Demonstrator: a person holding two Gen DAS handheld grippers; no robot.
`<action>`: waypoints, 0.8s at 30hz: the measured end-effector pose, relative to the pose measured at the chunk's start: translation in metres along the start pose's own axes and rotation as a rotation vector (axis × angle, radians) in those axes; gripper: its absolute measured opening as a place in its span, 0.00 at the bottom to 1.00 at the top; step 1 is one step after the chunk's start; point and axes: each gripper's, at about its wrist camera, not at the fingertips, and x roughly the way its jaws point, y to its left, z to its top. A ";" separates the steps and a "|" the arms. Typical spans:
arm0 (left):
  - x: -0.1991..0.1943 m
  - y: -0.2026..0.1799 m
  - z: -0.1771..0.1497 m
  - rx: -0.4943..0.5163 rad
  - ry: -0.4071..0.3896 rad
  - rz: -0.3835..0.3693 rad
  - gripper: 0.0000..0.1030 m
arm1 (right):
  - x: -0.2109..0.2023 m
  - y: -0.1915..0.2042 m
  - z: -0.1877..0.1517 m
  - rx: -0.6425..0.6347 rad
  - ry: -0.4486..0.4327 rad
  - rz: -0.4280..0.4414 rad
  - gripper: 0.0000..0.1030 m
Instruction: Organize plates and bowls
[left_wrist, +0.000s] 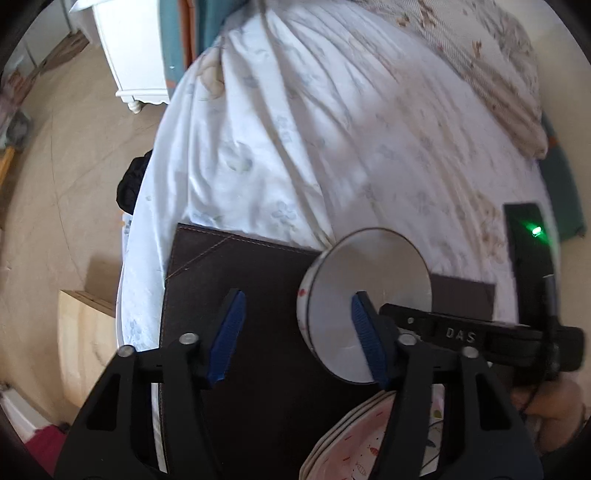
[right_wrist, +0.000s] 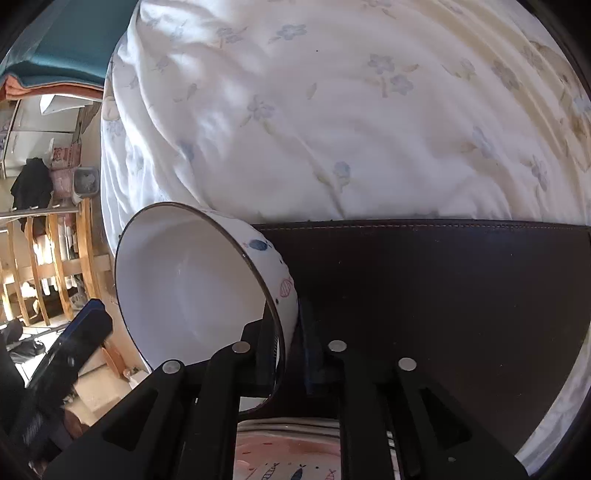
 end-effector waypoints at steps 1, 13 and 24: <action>0.006 -0.006 0.000 0.018 0.017 0.005 0.41 | -0.002 0.001 -0.002 -0.008 0.001 -0.005 0.13; 0.047 -0.012 0.003 0.076 0.094 0.053 0.06 | -0.007 0.013 -0.013 -0.068 -0.073 -0.054 0.13; 0.001 -0.030 -0.005 0.106 -0.014 0.040 0.05 | -0.042 0.027 -0.029 -0.114 -0.170 -0.078 0.12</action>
